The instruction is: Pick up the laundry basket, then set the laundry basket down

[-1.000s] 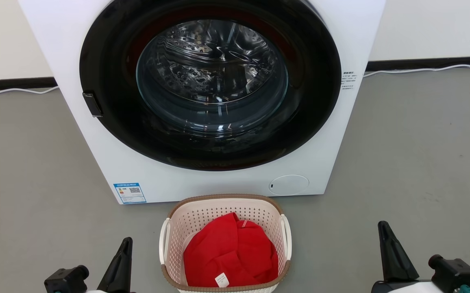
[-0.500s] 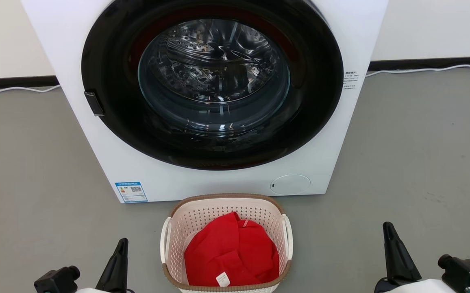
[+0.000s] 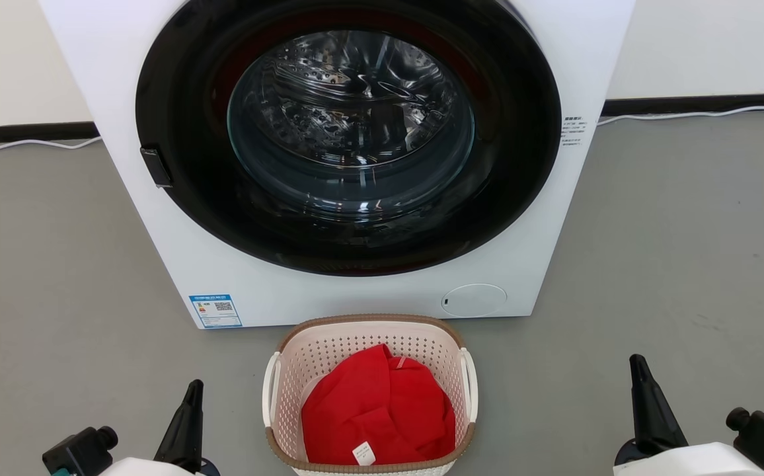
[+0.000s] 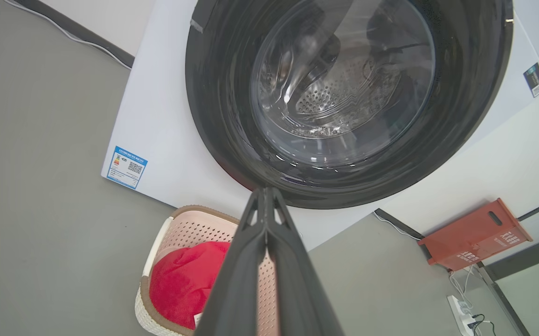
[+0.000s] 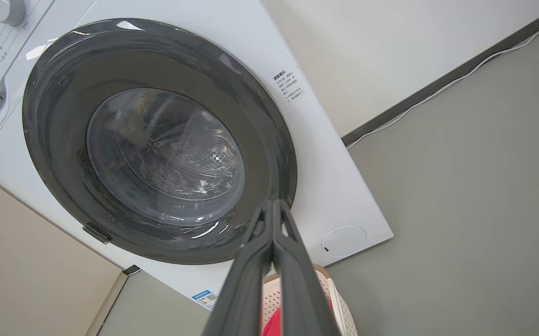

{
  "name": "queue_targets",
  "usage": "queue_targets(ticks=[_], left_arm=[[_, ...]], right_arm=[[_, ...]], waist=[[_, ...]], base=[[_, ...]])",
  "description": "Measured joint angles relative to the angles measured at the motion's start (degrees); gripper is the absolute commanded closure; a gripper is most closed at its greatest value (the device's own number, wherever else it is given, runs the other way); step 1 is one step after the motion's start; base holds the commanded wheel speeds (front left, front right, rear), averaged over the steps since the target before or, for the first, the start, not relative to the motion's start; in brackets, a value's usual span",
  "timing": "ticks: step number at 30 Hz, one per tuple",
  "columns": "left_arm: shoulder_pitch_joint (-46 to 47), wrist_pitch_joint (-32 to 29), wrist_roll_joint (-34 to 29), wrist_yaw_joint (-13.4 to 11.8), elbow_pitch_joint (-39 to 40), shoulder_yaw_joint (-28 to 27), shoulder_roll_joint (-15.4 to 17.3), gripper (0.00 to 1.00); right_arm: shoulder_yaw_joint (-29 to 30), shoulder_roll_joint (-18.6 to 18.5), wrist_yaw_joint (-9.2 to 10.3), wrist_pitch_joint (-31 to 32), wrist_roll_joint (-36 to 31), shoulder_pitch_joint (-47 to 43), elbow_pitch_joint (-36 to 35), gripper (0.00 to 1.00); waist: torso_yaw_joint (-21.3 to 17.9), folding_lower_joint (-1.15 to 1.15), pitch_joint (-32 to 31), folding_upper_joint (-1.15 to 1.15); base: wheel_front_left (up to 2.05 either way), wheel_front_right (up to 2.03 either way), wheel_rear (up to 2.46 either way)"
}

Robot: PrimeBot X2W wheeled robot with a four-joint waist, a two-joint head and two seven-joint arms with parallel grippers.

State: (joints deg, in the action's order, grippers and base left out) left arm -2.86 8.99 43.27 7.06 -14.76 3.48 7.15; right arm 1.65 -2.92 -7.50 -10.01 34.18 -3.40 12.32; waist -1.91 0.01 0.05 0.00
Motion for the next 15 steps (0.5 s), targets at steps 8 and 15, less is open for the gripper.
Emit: queue_targets(ticks=[8,15], left_arm=[[0.06,-1.41,4.19,0.00,-0.02,-0.76,-0.35,1.00],[0.38,-2.52,8.45,0.00,-0.07,-1.43,-1.07,1.00]], right_arm=[[0.16,-0.08,0.00,1.07,5.22,0.25,0.18,1.00],[0.38,-0.12,0.00,2.47,10.50,0.40,0.70,1.00]], waist=[[0.17,0.00,0.01,0.00],[0.34,0.00,0.02,0.00]], base=[[0.00,0.00,0.00],[0.00,0.00,0.00]])
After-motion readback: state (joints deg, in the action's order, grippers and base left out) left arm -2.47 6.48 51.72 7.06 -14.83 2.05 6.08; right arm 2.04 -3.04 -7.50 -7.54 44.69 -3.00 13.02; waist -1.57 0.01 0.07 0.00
